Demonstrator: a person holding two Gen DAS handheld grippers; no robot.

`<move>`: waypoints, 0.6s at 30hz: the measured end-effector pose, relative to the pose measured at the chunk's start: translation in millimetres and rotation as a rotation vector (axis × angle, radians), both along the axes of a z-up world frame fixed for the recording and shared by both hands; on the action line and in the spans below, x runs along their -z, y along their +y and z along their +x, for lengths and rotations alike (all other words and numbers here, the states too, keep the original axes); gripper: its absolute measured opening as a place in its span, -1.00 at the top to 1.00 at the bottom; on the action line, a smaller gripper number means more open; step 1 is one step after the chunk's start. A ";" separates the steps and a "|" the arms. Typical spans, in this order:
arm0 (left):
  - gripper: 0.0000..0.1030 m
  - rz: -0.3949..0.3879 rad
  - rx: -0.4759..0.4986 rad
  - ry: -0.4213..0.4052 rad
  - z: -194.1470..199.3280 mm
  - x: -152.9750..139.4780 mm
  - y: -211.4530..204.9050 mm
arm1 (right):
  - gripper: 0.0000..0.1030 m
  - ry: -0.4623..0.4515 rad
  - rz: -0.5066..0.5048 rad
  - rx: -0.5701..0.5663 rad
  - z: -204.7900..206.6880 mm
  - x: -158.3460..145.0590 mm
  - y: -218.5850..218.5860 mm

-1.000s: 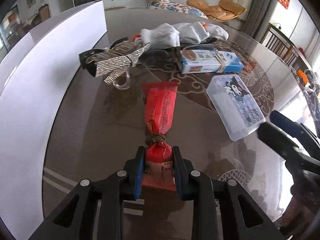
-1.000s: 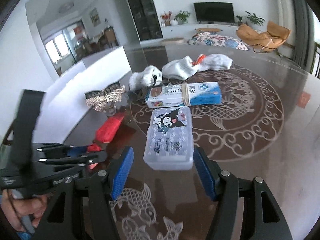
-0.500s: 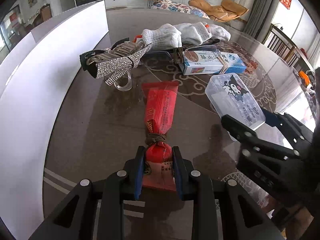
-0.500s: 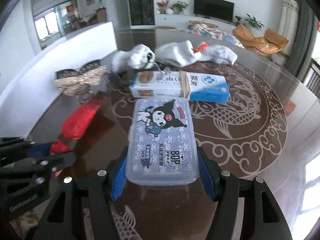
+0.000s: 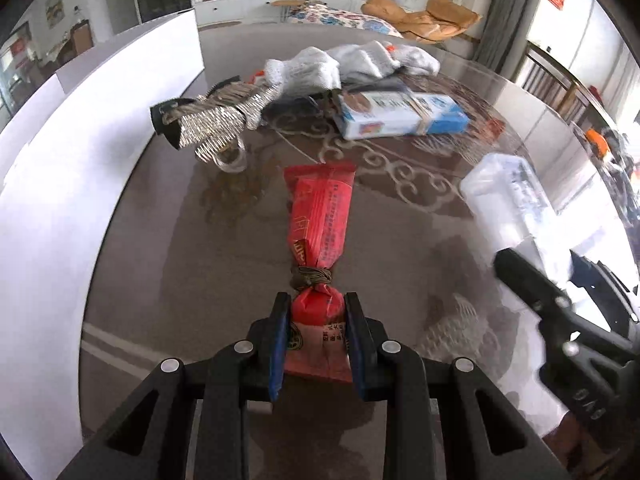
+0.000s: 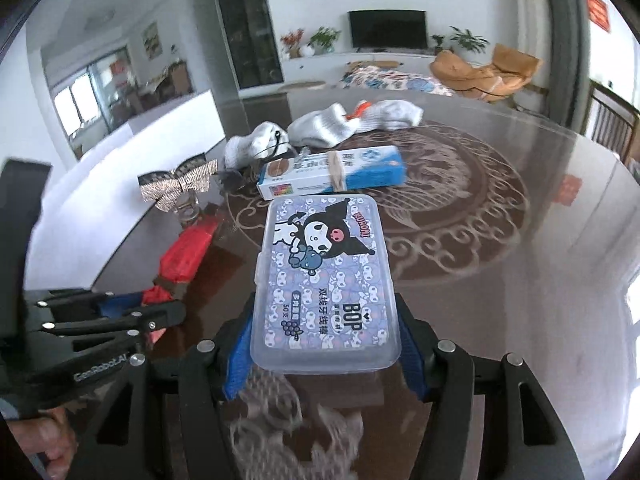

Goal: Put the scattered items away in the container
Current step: 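Carry the red bag and clear box over the white cardboard box with both tools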

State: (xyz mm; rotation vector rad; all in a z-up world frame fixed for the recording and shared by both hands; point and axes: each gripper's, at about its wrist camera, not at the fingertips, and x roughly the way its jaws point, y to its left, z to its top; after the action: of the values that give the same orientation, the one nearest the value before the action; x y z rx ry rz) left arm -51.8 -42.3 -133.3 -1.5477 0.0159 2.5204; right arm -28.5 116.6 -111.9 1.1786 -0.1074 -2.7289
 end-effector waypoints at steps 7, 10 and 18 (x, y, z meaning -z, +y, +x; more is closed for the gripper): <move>0.50 0.017 0.041 0.003 18.2 1.9 2.2 | -0.18 0.006 -0.028 0.081 53.8 -0.5 23.3; 0.50 0.021 0.045 0.005 18.9 2.6 3.3 | -0.18 -0.014 -0.035 0.099 64.8 6.7 30.5; 0.50 0.006 0.056 0.019 26.9 3.8 12.8 | -0.19 -0.056 -0.056 0.155 67.9 19.1 45.8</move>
State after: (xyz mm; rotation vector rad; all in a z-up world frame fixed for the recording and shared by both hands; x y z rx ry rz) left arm -24.9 -29.4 -137.0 -1.4996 0.0539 2.4893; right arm 39.4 162.4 -131.0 1.2818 -0.2927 -2.8040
